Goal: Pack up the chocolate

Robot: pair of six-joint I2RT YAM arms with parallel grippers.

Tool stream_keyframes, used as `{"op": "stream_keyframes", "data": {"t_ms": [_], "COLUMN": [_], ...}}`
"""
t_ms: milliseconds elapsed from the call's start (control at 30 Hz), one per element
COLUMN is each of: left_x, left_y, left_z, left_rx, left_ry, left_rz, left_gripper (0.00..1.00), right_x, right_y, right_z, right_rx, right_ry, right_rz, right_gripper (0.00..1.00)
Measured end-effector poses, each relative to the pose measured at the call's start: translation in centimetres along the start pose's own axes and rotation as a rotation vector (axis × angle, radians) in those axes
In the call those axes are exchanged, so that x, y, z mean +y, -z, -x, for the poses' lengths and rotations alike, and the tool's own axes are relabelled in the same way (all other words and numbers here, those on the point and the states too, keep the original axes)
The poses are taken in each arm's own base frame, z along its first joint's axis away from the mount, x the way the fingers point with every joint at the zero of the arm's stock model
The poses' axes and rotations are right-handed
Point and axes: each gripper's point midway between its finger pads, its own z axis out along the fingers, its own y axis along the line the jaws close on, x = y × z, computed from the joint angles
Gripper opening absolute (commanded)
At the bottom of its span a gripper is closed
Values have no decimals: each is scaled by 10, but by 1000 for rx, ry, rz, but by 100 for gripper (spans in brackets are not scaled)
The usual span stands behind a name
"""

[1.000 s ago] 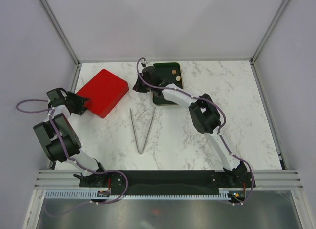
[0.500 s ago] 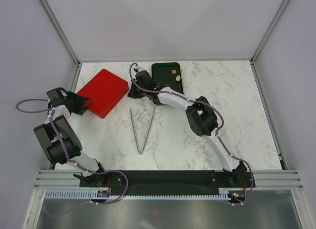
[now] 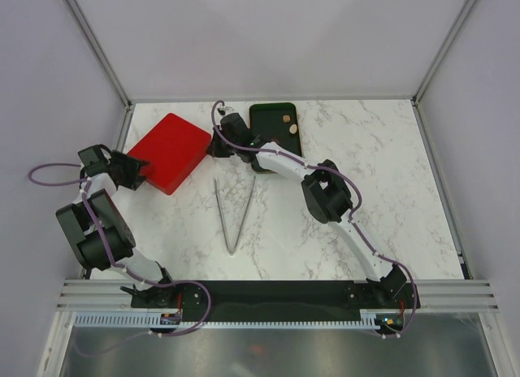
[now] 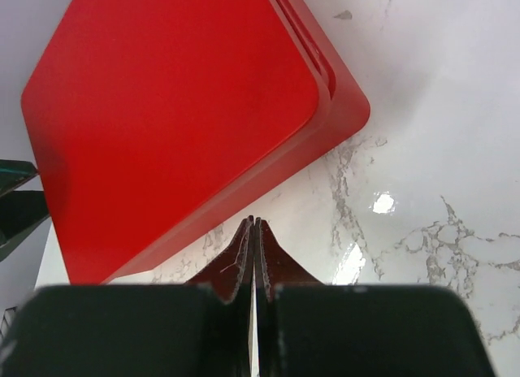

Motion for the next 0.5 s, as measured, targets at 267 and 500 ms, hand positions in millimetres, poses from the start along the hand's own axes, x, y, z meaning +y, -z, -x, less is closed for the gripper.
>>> {"op": "stream_keyframes", "data": {"t_ms": [267,500], "left_x": [0,0], "left_y": [0,0], "left_z": [0,0], "left_rx": [-1,-1], "left_ry": [0,0], "left_rz": [1,2], "left_gripper": [61,61], "right_x": [-6,6], "right_y": [-10,-11], "right_z": [-7,7], "right_rx": [-1,-48], "right_ry": [-15,-28], "right_rz": [1,37], "right_gripper": [0,0]}}
